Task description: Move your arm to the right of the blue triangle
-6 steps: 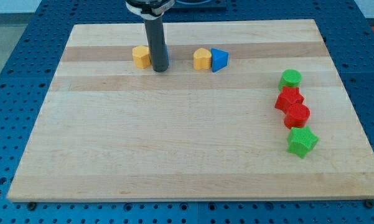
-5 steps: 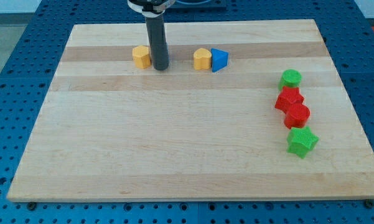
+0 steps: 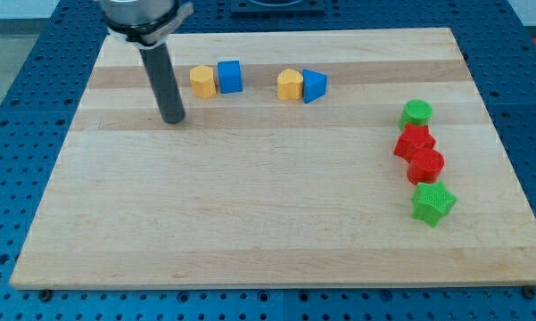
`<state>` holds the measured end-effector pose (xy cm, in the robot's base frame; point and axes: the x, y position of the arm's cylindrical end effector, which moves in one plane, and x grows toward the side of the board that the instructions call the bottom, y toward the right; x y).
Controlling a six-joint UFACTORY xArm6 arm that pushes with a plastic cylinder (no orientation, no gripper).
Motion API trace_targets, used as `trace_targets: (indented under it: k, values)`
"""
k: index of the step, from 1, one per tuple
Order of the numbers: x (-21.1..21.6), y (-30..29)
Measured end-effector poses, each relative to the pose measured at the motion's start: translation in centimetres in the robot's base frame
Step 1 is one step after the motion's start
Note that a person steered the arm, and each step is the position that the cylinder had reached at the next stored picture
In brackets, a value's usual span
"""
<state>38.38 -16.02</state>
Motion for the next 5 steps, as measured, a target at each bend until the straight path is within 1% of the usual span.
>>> trace_targets:
  k: [1,2,3,4,5]
  values:
    - [2.2,2.1]
    - [6.0,7.7]
    - [8.2,15.4]
    - [5.6,24.2]
    - [-2.6,28.5]
